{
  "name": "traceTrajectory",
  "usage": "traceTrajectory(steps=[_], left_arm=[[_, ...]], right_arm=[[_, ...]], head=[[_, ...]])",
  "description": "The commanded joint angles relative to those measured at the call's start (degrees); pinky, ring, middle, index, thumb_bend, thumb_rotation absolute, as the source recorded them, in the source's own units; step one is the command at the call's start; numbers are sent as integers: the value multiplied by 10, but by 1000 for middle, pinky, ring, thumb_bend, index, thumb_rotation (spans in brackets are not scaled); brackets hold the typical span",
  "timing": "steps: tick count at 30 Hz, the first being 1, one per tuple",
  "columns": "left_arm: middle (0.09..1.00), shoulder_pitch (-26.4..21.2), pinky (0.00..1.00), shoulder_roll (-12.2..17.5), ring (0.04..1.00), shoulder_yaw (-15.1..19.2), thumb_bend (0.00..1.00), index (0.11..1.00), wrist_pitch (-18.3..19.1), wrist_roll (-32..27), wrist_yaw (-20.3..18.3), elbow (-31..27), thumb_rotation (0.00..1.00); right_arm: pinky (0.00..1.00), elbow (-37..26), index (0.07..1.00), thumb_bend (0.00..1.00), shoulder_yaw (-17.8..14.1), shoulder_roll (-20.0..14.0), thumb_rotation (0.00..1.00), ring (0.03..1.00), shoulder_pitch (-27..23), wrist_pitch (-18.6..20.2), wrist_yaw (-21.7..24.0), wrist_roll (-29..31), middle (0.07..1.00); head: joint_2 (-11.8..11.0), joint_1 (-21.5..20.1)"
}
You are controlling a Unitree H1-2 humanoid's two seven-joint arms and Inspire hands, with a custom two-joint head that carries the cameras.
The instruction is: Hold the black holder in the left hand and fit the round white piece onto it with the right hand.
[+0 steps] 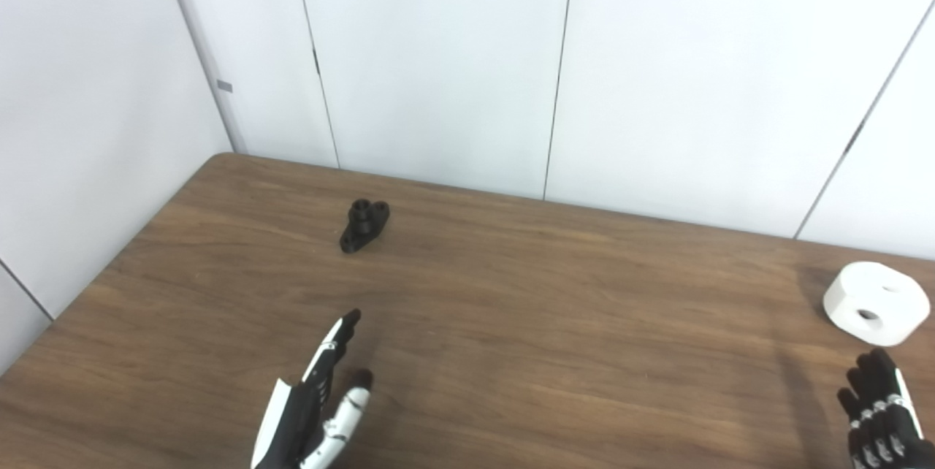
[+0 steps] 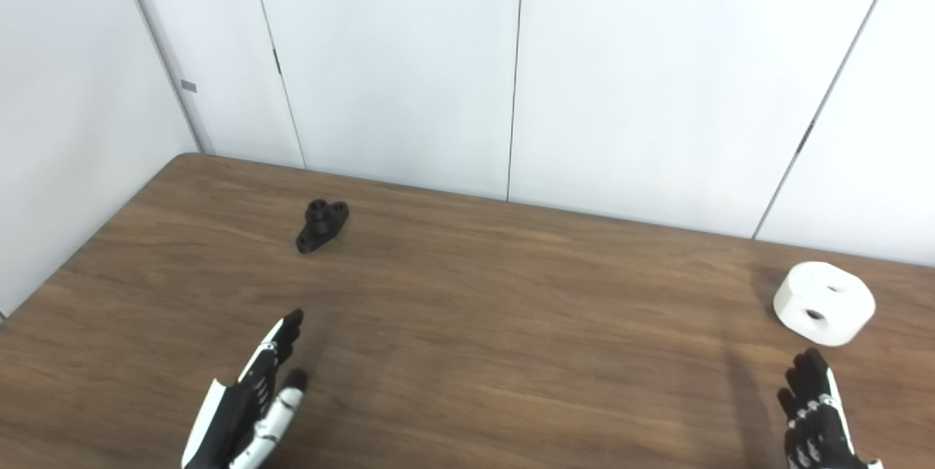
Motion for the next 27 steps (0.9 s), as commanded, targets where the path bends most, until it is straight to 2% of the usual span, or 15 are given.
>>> traceTrajectory(steps=[1,5,8,10,12,16,20,24,27], left_arm=[[974,8,939,-28,972,-10,367,959,18,26,9,-5,409],[969,-3,916,-26,960,-9,441,945,41,63,21,-33,215],[951,-23,921,-31,950,-3,536,927,66,108,41,-53,150],[947,-32,933,-34,950,0,590,919,96,156,52,-67,174],[948,-43,960,-29,962,2,639,915,120,202,63,-77,243],[941,-75,981,-13,978,11,720,906,143,252,86,-77,327],[927,-103,970,-2,972,26,742,891,163,275,100,-72,352],[930,-135,999,9,977,50,764,885,191,287,95,-70,389],[934,-155,985,17,978,63,755,877,209,291,90,-69,390]], right_arm=[[1000,59,993,643,-2,-4,1000,993,50,-6,-2,-4,977],[1000,57,993,611,-1,-4,1000,998,51,-2,-3,-5,981],[1000,52,999,587,-1,-5,1000,1000,51,7,-3,-5,994],[1000,50,1000,583,0,-6,1000,1000,52,9,-4,-9,996],[1000,47,1000,588,0,-4,1000,1000,52,11,-7,-14,994],[1000,50,1000,591,0,-1,1000,1000,50,10,-7,-11,995],[1000,51,1000,599,0,0,1000,1000,49,9,-9,-13,992],[1000,53,998,601,0,4,1000,1000,49,9,-11,-8,989],[1000,54,993,621,1,5,1000,1000,49,10,-13,-12,985]], head=[[3,-3],[5,-8],[4,-7],[6,-8],[7,-9],[6,-8],[6,-8],[5,-10],[5,-10]])
